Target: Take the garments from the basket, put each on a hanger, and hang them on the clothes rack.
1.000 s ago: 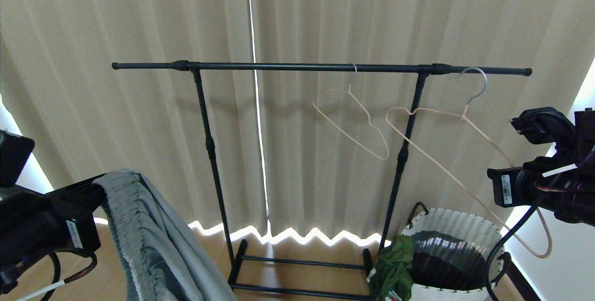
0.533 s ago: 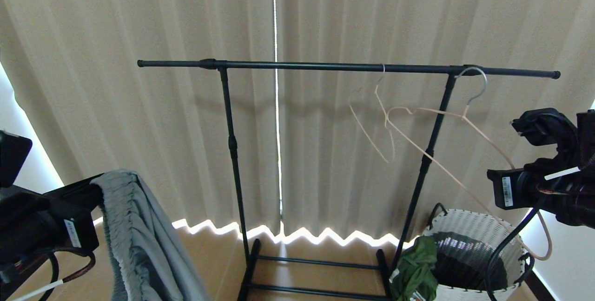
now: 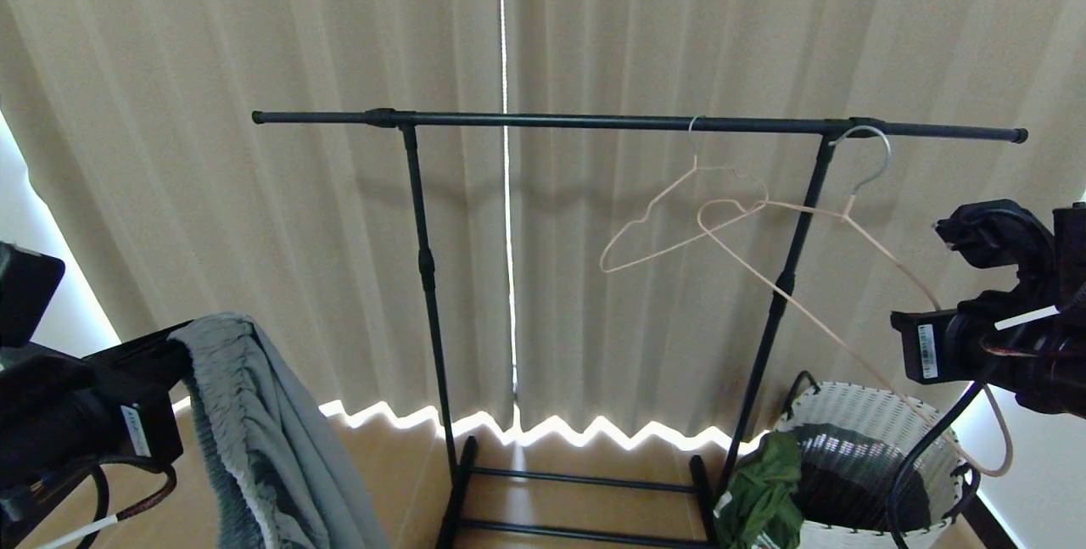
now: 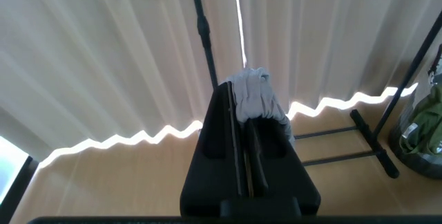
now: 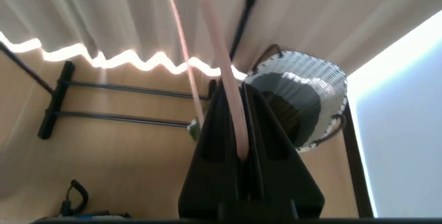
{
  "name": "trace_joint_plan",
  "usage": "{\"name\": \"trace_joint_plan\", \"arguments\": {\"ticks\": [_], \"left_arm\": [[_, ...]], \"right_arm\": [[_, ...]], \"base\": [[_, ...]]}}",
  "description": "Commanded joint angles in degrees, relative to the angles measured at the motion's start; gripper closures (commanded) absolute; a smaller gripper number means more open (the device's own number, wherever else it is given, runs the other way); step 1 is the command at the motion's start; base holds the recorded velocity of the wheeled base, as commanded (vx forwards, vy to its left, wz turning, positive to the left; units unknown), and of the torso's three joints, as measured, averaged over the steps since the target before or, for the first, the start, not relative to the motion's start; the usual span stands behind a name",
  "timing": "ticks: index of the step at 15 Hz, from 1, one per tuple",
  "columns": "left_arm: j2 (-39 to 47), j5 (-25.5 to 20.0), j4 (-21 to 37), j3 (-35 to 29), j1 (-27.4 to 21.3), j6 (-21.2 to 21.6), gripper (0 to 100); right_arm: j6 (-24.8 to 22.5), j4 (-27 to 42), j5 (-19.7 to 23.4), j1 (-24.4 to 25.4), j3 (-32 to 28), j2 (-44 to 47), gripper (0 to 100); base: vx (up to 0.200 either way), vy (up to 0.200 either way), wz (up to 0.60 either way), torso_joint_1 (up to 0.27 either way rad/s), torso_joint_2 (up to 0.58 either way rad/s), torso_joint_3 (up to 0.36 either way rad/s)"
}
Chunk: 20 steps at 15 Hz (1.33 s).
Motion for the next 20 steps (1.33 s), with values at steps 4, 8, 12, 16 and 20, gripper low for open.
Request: {"name": "trace_joint_plan", "arguments": {"ticks": [4,8,12,16,20], "left_arm": [[0.1,0.0,0.0,0.1,0.0,0.0,100],[0.1,0.0,0.0,0.2,0.0,0.0,100],[0.1,0.0,0.0,0.2,0.0,0.0,100],[0.1,0.0,0.0,0.2,0.0,0.0,100],[0.3,0.0,0.1,1.1,0.0,-0.2,100]], "right_arm": [[0.0,0.0,0.1,0.0,-0.1,0.4,100],[0.0,-0.1,0.2,0.1,0.0,0.6,100],[0.0,-0.1,0.3,0.6,-0.1,0.7,100],[0.0,-0.8,0.3,0.6,0.0,0.7,100],[0.3,-2.6,0.4,0.6,0.1,0.3,100]], "base": [[0.000,0.000,0.00,0.000,0.00,0.000],[0.000,0.000,0.00,0.000,0.00,0.000],[0.000,0.000,0.00,0.000,0.00,0.000],[0.000,0.000,0.00,0.000,0.00,0.000],[0.000,0.000,0.00,0.000,0.00,0.000]]}}
